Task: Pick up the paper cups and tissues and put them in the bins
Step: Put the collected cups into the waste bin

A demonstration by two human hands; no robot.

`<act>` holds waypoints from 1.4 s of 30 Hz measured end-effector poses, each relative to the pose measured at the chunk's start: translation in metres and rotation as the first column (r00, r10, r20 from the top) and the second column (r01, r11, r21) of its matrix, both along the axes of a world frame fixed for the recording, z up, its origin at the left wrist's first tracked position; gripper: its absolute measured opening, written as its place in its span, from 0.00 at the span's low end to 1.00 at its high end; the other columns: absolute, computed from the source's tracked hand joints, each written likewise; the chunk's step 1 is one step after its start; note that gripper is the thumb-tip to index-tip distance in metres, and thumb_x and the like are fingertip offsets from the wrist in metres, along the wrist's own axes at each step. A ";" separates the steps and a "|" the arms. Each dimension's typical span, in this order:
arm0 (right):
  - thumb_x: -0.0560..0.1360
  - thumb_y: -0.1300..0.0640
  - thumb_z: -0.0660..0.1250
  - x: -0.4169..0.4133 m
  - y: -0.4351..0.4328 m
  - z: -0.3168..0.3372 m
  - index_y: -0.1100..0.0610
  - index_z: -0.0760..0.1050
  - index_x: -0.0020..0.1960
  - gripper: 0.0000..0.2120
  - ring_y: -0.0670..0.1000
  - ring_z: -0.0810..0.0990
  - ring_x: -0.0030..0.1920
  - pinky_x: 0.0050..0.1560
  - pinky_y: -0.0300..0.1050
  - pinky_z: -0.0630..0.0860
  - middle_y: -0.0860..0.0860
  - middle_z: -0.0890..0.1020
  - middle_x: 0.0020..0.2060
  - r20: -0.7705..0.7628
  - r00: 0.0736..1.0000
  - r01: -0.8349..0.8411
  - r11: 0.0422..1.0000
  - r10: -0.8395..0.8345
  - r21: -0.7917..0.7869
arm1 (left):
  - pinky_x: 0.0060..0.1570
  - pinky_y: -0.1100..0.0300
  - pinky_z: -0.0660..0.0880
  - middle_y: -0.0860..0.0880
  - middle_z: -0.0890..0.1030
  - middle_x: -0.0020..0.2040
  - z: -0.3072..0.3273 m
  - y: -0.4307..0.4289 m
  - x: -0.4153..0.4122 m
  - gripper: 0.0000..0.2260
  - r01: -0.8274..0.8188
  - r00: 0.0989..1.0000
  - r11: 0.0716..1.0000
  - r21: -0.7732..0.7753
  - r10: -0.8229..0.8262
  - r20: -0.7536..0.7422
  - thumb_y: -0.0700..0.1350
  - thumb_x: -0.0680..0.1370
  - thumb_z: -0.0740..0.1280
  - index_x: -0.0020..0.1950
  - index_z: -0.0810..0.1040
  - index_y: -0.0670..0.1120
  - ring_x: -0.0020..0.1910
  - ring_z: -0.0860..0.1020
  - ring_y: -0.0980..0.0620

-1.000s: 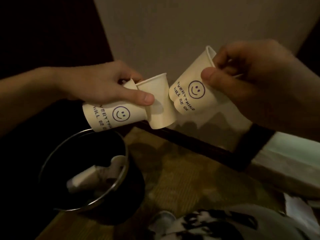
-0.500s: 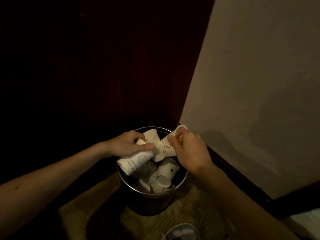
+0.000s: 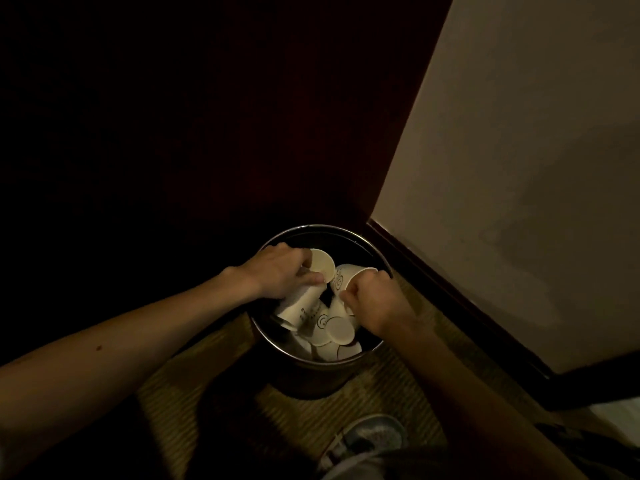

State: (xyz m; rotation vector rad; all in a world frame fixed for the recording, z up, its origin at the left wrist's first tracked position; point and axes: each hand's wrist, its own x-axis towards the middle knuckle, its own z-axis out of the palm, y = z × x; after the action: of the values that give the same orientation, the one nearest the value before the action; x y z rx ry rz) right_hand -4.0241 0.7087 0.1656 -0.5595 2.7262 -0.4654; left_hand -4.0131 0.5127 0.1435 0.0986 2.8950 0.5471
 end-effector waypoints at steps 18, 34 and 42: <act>0.73 0.46 0.69 0.028 0.230 0.109 0.49 0.77 0.47 0.07 0.41 0.75 0.36 0.38 0.35 0.72 0.46 0.79 0.40 0.226 0.970 0.062 0.992 -0.085 0.108 | 0.28 0.58 0.63 0.52 0.74 0.29 0.182 0.198 -0.055 0.21 0.560 0.757 0.780 -0.280 -0.619 -0.210 0.61 0.77 0.66 0.34 0.71 0.47 0.30 0.72 0.58; 0.77 0.48 0.69 0.176 0.472 -0.138 0.50 0.72 0.60 0.14 0.45 0.79 0.45 0.46 0.42 0.77 0.47 0.80 0.49 0.404 0.564 0.773 0.632 -0.720 0.048 | 0.38 0.55 0.68 0.52 0.76 0.46 -0.063 0.518 -0.004 0.10 0.953 0.265 0.225 -0.201 -0.942 0.204 0.58 0.80 0.63 0.46 0.71 0.53 0.46 0.77 0.49; 0.75 0.50 0.70 0.204 0.490 -0.193 0.51 0.72 0.64 0.18 0.51 0.80 0.51 0.51 0.50 0.78 0.51 0.81 0.52 0.390 0.406 0.883 0.465 -0.827 0.066 | 0.45 0.52 0.72 0.47 0.75 0.62 -0.152 0.577 0.022 0.21 0.974 0.186 0.143 -0.173 -0.945 0.268 0.60 0.81 0.60 0.70 0.63 0.54 0.58 0.77 0.44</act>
State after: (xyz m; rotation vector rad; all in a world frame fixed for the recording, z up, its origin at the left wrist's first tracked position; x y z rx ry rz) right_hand -3.8204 1.1987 -0.0279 0.9524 2.3718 -0.9039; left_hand -3.9907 1.0897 -0.0084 1.7040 2.0242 -0.1960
